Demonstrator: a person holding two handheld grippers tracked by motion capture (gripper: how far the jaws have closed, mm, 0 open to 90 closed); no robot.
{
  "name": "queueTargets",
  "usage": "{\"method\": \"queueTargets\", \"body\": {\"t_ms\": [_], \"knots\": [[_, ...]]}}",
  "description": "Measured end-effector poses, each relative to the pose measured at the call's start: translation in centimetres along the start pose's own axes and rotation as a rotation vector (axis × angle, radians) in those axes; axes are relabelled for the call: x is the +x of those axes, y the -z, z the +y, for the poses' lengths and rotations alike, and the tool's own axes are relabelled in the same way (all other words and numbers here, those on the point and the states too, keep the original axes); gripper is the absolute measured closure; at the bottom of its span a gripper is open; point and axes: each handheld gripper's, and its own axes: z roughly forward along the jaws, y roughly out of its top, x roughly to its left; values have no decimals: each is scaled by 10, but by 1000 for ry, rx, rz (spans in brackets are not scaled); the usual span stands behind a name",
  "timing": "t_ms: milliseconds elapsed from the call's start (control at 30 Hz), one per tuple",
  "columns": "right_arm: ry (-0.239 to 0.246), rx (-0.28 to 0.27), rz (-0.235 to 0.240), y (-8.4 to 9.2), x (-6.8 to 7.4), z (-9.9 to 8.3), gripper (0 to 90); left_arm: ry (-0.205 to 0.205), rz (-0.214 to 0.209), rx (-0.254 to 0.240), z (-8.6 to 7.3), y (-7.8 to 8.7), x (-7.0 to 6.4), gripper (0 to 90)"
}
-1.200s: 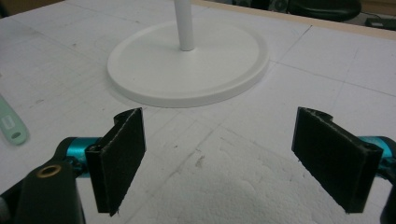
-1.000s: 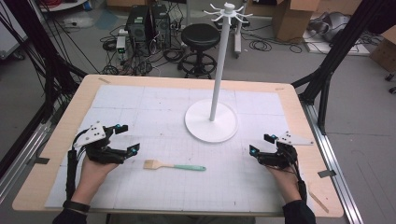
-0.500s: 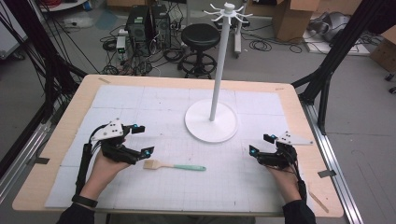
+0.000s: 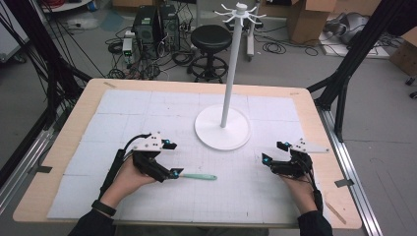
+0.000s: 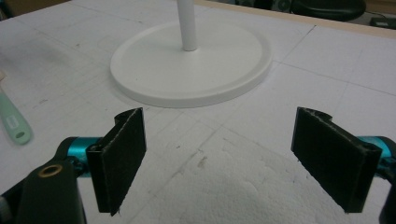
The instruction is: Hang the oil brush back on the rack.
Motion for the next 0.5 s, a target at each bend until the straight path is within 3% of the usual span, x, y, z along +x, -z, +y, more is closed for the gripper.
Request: {"method": "queueTargets", "body": {"t_ms": [200,333,500], "knots": [[3,-2,2,0,0,0,175,-56,-29,84,3,-18,-4,179],[3,-2,4,0,0,0,177,-57,-52,106,1,-23,-3,216],[5,3,7,-1,0,0,181,-79,-67,141,-1,-28,-4,340]]}}
